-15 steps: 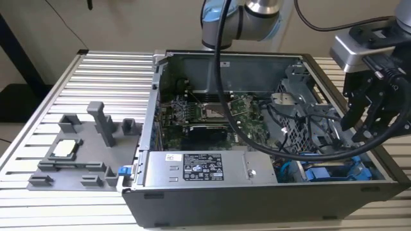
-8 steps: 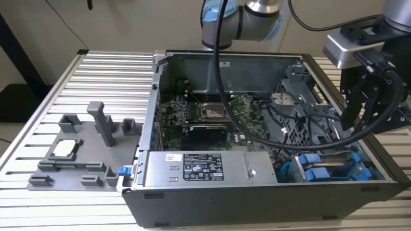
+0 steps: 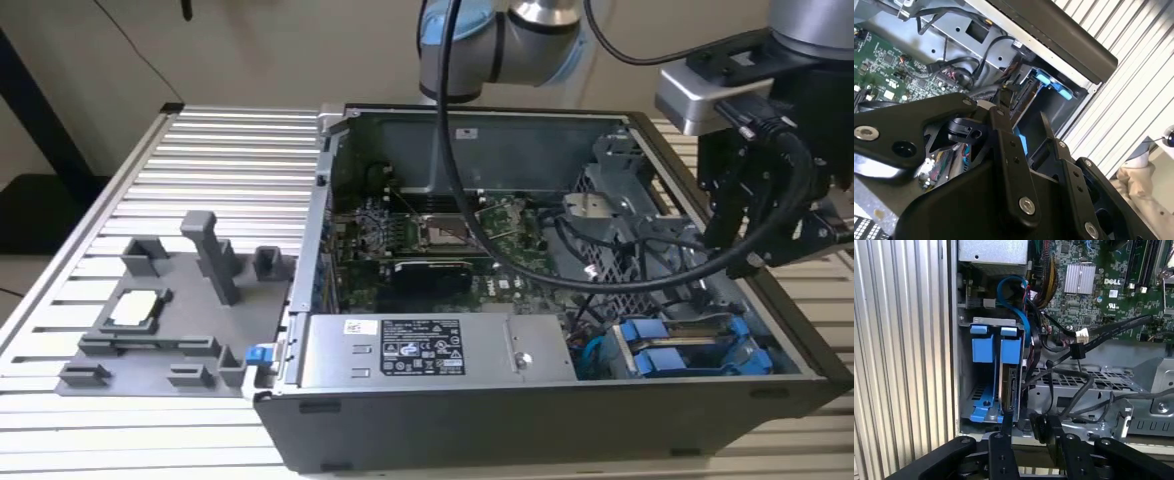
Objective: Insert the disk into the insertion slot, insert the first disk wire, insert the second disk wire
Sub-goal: 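Insert the first disk wire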
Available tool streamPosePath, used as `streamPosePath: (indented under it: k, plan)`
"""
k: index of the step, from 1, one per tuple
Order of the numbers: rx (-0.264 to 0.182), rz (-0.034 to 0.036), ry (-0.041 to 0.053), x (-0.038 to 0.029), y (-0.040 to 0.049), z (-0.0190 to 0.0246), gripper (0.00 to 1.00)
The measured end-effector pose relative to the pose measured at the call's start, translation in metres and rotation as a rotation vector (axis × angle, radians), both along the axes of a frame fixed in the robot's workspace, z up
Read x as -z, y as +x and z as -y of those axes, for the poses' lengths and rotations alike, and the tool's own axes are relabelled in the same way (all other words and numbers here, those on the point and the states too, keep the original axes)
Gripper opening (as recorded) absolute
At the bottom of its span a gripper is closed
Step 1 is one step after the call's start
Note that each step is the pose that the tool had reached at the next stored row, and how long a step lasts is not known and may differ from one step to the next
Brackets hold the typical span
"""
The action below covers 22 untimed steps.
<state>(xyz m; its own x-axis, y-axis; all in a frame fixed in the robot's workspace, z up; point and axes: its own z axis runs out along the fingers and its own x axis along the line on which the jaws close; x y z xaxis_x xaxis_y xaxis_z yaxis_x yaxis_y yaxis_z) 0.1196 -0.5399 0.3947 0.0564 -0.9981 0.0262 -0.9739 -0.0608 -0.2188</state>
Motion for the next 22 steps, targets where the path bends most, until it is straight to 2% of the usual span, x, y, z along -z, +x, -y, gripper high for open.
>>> streamPosePath:
  k: [3,7,9,12,15,22]
  plan:
    - [-0.003,0.0174,-0.0256,0.0006,-0.0023,-0.0041,0.41]
    - [-0.004,0.0367,-0.0600,0.0020,-0.0070,-0.0080,0.41]
    - [-0.005,0.0474,-0.0727,0.0030,-0.0089,-0.0105,0.41]
    - [-0.005,0.0640,-0.0747,0.0065,-0.0104,-0.0126,0.41]
    - [-0.005,0.0750,-0.0749,0.0104,-0.0112,-0.0132,0.41]
    - [-0.005,0.0760,-0.0748,0.0115,-0.0112,-0.0133,0.39]
